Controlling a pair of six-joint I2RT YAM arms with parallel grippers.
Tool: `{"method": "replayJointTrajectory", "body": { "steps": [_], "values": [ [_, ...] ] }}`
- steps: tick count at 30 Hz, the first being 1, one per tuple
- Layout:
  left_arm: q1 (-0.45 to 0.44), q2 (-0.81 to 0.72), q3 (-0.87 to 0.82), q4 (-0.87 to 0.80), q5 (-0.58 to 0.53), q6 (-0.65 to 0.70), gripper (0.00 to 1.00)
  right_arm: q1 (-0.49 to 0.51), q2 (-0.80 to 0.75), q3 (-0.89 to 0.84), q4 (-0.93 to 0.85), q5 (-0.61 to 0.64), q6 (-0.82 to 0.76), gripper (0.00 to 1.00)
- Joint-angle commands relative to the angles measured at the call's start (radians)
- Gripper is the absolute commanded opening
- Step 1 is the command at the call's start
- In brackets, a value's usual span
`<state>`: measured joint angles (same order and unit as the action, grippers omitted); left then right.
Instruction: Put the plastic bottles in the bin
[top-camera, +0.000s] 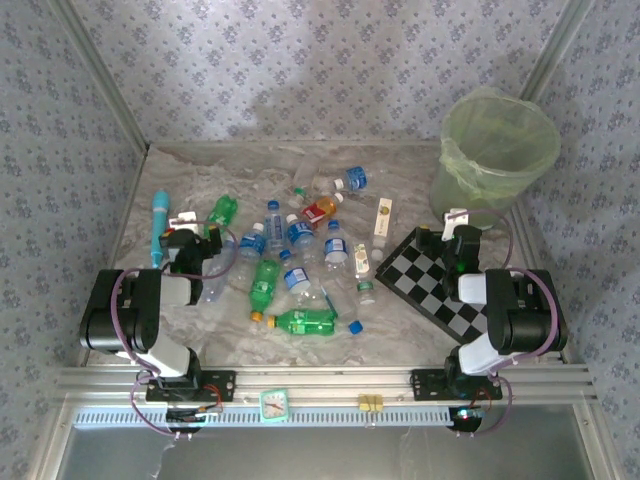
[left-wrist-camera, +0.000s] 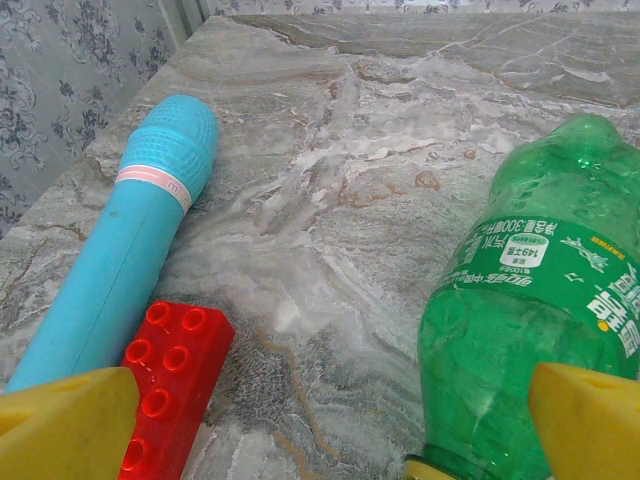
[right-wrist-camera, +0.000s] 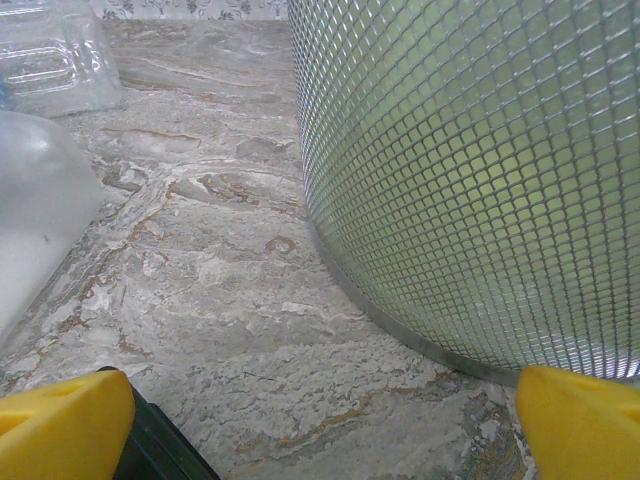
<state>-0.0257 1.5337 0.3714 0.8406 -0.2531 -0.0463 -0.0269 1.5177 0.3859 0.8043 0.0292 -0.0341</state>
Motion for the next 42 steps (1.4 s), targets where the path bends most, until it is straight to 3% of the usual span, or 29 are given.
{"method": "replayJointTrajectory", "body": {
  "steps": [1, 17, 22, 24, 29, 32, 36, 38, 42],
  "values": [
    [0.011, 0.001, 0.027, 0.003, 0.021, -0.015, 1.0, -0.011, 0.007, 0.01, 0.007, -0.017, 0.01, 1.0],
    [0.016, -0.001, 0.023, 0.008, 0.033, -0.016, 1.0, -0.011, -0.006, 0.003, 0.012, -0.018, 0.009, 1.0],
    [0.01, -0.027, 0.032, -0.025, 0.034, -0.009, 1.0, 0.01, -0.155, 0.03, -0.161, 0.014, 0.002, 1.0],
    [-0.002, -0.083, 0.055, -0.109, 0.017, 0.004, 1.0, 0.032, -0.219, 0.037, -0.234, 0.047, 0.006, 1.0],
    [-0.071, -0.197, 0.123, -0.289, -0.111, 0.034, 1.0, 0.103, -0.346, 0.063, -0.408, 0.133, 0.067, 1.0],
    [-0.085, -0.224, 0.231, -0.516, -0.18, -0.127, 1.0, 0.161, -0.405, 0.104, -0.532, 0.168, 0.111, 1.0],
    [-0.091, -0.203, 0.402, -0.835, -0.071, -0.353, 1.0, 0.249, -0.431, 0.201, -0.739, 0.175, 0.219, 1.0],
    [-0.098, -0.199, 0.436, -0.889, 0.031, -0.417, 1.0, 0.299, -0.415, 0.249, -0.819, 0.166, 0.289, 1.0],
    [-0.135, -0.214, 0.418, -0.842, 0.185, -0.537, 1.0, 0.388, -0.337, 0.348, -0.928, 0.138, 0.429, 1.0]
  ]
}}
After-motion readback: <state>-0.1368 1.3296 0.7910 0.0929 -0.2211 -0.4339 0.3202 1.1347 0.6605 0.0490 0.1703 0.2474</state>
